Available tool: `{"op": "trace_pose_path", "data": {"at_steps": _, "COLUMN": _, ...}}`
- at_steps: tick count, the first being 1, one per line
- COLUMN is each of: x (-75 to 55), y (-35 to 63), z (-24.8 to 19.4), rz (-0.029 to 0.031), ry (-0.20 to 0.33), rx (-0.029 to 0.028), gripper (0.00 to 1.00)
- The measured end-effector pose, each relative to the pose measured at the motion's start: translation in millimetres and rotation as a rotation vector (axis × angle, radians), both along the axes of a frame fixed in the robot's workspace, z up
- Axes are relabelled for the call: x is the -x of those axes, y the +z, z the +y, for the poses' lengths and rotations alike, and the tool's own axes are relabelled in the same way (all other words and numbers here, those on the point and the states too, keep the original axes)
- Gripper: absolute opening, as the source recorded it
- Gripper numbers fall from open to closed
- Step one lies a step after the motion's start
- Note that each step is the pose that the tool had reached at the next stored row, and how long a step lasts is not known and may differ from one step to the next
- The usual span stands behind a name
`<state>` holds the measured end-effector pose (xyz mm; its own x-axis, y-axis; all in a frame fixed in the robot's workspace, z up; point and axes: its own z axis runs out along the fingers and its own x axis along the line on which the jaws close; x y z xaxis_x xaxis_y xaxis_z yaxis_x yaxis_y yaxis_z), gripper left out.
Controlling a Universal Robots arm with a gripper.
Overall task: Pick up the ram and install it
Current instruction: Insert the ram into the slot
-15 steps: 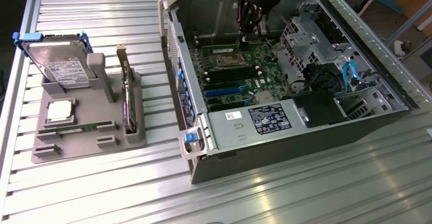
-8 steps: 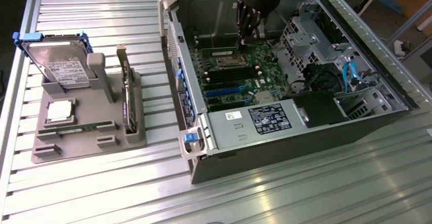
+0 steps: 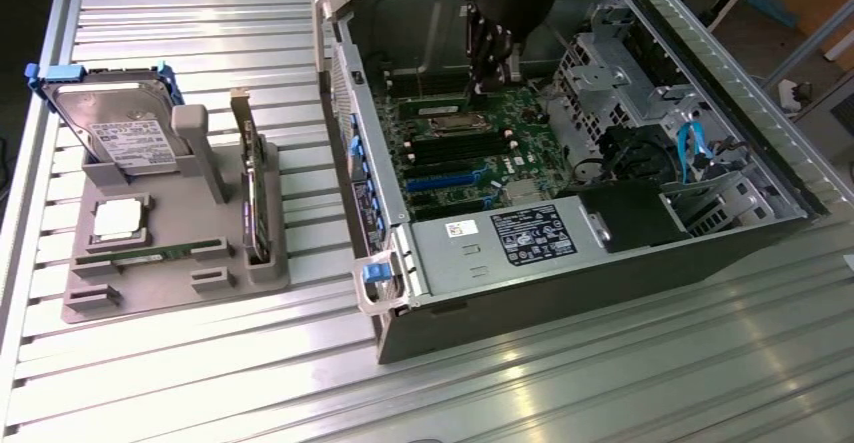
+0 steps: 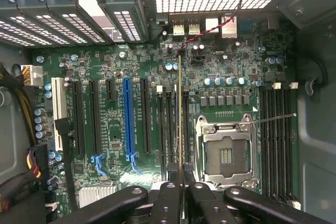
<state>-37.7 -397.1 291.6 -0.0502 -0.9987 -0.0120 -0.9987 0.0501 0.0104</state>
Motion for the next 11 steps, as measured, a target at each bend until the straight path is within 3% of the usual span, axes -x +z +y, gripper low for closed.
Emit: {"op": "trace_pose_path", "data": {"at_steps": 11, "x": 0.0, "y": -12.9, "z": 0.0, "rz": 0.0001, "ry": 0.000, "rx": 0.0001, "gripper": 0.12}}
